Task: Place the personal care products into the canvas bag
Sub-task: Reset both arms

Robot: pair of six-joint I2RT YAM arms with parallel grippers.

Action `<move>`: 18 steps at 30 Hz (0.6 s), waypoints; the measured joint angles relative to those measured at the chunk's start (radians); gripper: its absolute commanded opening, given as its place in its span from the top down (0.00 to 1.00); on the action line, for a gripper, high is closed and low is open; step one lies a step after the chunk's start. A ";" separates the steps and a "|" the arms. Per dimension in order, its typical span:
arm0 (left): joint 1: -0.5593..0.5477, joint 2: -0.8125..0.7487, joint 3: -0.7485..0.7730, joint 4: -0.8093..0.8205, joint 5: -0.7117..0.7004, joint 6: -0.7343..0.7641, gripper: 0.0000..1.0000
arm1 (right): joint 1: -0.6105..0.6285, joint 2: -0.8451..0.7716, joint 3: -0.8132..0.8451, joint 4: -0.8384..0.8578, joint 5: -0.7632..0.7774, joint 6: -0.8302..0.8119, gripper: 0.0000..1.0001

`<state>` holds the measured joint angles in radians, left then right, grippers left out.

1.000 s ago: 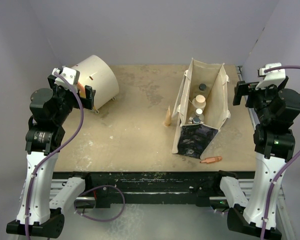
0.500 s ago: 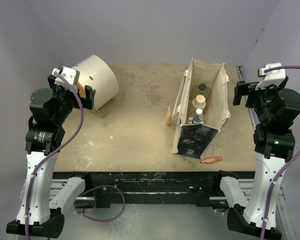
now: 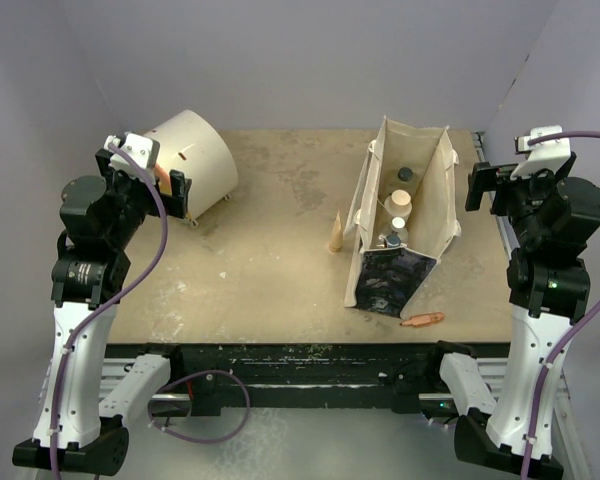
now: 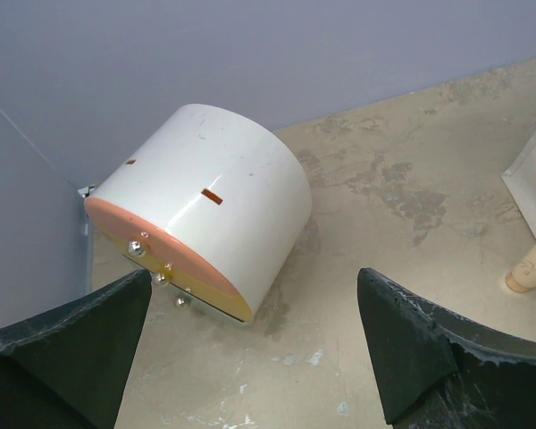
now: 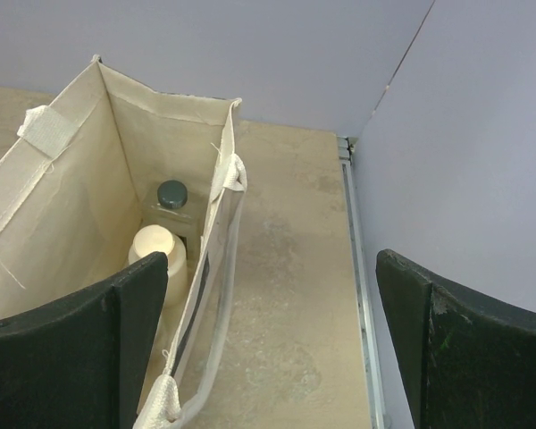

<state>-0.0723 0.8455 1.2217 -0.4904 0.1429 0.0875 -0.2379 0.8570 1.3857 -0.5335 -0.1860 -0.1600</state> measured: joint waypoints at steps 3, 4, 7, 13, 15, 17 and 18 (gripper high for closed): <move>0.000 0.002 0.000 0.003 0.000 0.000 0.01 | 0.000 0.000 0.000 0.000 0.000 0.000 0.00; 0.000 0.002 0.000 0.003 0.000 -0.001 0.01 | 0.000 0.000 0.000 0.000 0.000 0.000 0.00; 0.000 0.002 0.000 0.003 -0.001 -0.001 0.01 | 0.000 0.000 0.000 0.000 0.000 0.000 0.00; 0.000 0.002 -0.003 0.004 -0.001 -0.002 0.01 | 0.000 0.000 0.000 0.001 0.000 0.000 0.00; 0.000 0.002 -0.003 0.005 -0.001 -0.003 0.01 | 0.000 0.000 0.000 0.001 0.000 0.000 0.00; 0.000 0.002 -0.004 0.006 -0.001 -0.004 0.01 | 0.000 0.000 0.000 0.001 0.000 0.000 0.00; 0.000 0.002 -0.005 0.008 -0.001 -0.006 0.01 | 0.000 0.000 0.000 0.001 0.000 0.000 0.00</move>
<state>-0.0723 0.8471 1.2171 -0.4828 0.1417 0.0811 -0.2379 0.8574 1.3853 -0.5327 -0.1860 -0.1596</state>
